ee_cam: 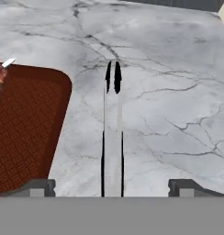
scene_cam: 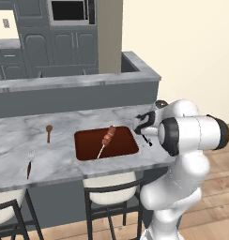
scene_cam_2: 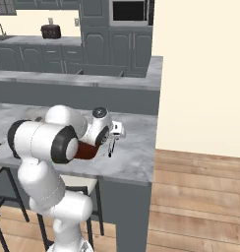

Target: Take the tongs from the drawer on the left and place them on the dining counter next to the tray containing the kebab skewer.

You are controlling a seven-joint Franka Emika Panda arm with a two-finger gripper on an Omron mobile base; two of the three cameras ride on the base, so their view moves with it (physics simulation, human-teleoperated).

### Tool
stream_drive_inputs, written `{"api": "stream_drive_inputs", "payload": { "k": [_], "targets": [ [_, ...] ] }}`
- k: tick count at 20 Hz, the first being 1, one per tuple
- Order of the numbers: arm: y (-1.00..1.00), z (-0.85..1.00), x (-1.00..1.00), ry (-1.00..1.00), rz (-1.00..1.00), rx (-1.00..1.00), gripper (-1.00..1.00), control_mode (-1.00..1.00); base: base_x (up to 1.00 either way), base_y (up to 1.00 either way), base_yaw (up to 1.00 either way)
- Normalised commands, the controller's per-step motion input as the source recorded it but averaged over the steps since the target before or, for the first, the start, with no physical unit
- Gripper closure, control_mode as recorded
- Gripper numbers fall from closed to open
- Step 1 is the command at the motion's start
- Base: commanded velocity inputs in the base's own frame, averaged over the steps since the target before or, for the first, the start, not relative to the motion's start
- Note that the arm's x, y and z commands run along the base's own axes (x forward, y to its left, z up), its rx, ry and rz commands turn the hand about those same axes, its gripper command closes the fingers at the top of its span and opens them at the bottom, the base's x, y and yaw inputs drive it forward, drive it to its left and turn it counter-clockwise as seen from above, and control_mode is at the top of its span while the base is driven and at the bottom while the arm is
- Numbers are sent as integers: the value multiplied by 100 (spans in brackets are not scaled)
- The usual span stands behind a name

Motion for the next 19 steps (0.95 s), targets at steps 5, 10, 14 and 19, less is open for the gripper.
{"api": "stream_drive_inputs", "payload": {
  "k": [5,10,14,19],
  "targets": [
    [0,89,-66,-34,1,-4,-100,-100,0,0,0],
    [0,100,-44,-19,5,-8,-100,-100,0,0,0],
    [0,100,-45,-4,7,-10,-100,-100,0,0,0],
    [0,94,-57,0,5,-10,-100,-100,0,0,0]
  ]
}}
